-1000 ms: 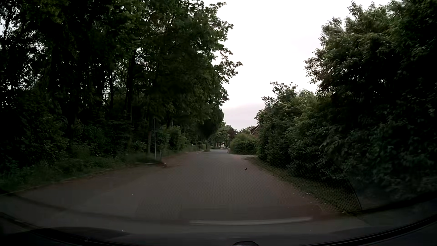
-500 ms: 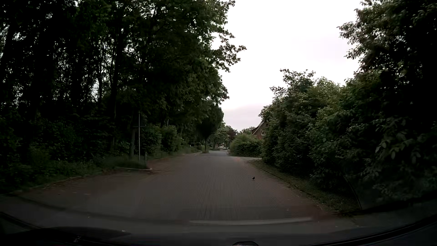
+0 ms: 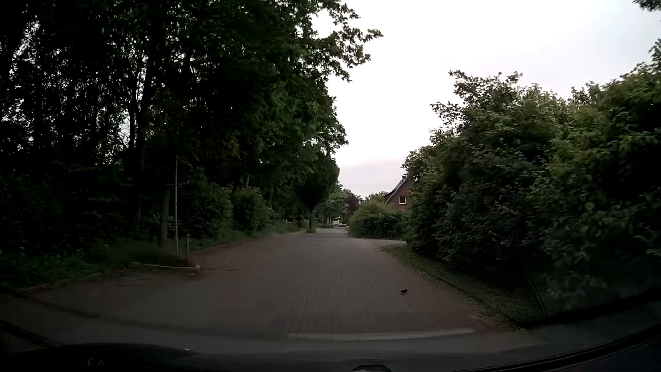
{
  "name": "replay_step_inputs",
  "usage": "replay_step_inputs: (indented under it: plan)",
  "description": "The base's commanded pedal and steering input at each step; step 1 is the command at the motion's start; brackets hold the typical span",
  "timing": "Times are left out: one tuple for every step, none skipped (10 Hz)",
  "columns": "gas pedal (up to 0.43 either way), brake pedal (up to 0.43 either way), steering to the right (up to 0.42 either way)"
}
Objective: Follow the waypoints while adhering to traffic rules and regulations
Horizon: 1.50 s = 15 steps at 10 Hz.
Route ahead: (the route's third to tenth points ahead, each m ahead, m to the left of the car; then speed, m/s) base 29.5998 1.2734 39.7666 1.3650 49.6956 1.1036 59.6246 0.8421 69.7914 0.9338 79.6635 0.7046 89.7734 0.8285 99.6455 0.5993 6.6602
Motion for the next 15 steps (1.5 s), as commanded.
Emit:
replay_step_inputs:
  plan:
    - [0.15,0.0,-0.062]
    - [0.15,0.0,-0.096]
    - [0.15,0.0,-0.108]
    - [0.15,0.0,-0.092]
    - [0.138,0.0,-0.061]
    - [0.138,0.0,-0.037]
    - [0.138,0.0,-0.017]
    - [0.138,0.0,-0.001]
    - [0.138,0.0,0.021]
    - [0.138,0.0,0.047]
    - [0.138,0.0,0.054]
    - [0.138,0.0,0.047]
    - [0.138,0.0,0.038]
    - [0.138,0.0,0.035]
    - [0.138,0.0,0.035]
